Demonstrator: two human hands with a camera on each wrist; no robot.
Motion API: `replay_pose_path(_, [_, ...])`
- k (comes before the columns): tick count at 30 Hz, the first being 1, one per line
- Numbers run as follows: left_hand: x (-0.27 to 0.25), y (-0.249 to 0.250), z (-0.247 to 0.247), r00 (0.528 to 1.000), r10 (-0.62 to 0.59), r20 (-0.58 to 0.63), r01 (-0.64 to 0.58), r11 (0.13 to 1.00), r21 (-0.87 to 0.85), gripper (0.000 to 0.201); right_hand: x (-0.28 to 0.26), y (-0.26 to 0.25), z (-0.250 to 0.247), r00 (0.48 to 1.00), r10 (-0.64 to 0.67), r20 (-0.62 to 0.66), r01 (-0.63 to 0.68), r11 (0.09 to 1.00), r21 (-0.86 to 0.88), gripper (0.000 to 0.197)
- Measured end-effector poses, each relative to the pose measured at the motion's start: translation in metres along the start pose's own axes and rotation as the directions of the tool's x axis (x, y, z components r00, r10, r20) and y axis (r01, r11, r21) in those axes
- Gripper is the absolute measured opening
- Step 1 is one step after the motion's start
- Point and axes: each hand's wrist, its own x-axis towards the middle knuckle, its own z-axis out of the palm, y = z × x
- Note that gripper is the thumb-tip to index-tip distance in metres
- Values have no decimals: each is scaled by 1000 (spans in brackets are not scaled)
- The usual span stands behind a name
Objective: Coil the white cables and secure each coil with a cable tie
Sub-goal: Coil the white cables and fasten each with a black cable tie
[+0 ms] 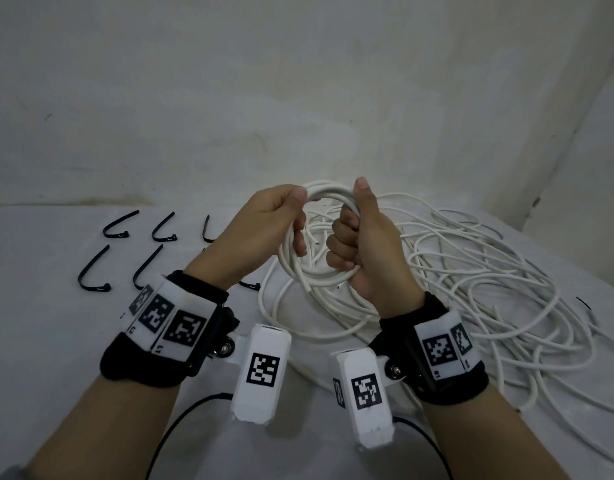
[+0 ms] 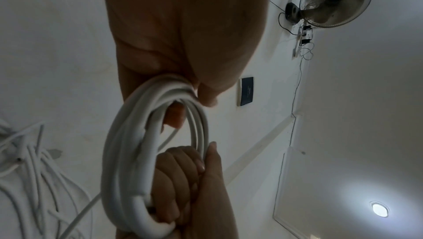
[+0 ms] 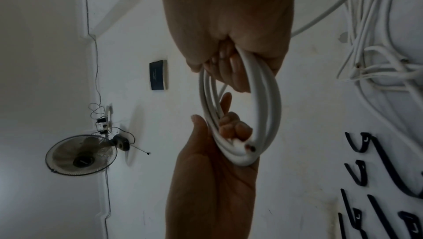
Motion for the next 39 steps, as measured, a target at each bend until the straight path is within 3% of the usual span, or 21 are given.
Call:
replay_pose_path(4, [0,0,1,999,39,8,-39,999,-3,30,1,5,0,1000,-7,-1,7,998,-59,51])
replay_pose_path(7, [0,0,2,998,50,-35,-50,999,-4,26,-1,5,-1,990,-139,-19,128,952,-278,52])
replay_pose_path(9, [1,0,2,997,67,-46,-67,998,4,26,-2,0,-5,953,-302,-21,251,826,-505,48])
replay_pose_path(12, [2,-2,2,996,82,-44,-82,997,6,27,1,-11,-18,831,-556,24,397,563,-725,26])
replay_pose_path(13, [2,-2,2,996,85,-40,-84,996,8,26,2,-14,-23,815,-573,83,410,470,-781,30])
replay_pose_path(15, [2,-3,2,996,86,-24,-85,996,18,26,4,-18,-33,857,-469,215,407,358,-840,50])
replay_pose_path(17, [2,-2,2,996,90,-7,-90,995,40,25,5,-19,-36,913,-329,241,368,409,-835,54])
replay_pose_path(21, [-1,1,2,993,117,30,-119,991,57,18,8,-19,-40,914,-323,244,378,463,-802,43])
replay_pose_path(24, [-3,2,4,990,140,29,-141,989,37,19,7,-17,-38,875,-409,261,444,457,-771,28])
replay_pose_path(27, [-2,2,5,994,106,13,-106,994,-5,27,8,-14,-36,805,-539,250,507,402,-763,33])
replay_pose_path(29, [-3,4,5,998,49,35,-45,993,-110,22,8,-13,-35,790,-565,238,516,402,-756,35])
replay_pose_path(33, [-4,9,7,985,-86,147,127,944,-303,31,6,-9,-30,780,-592,204,540,471,-698,33])
replay_pose_path(36, [-5,11,8,985,-94,144,138,933,-334,30,4,-10,-27,768,-609,197,568,507,-649,30])
replay_pose_path(39, [-4,10,8,993,-88,85,114,918,-379,27,4,-12,-28,715,-663,222,609,434,-664,22])
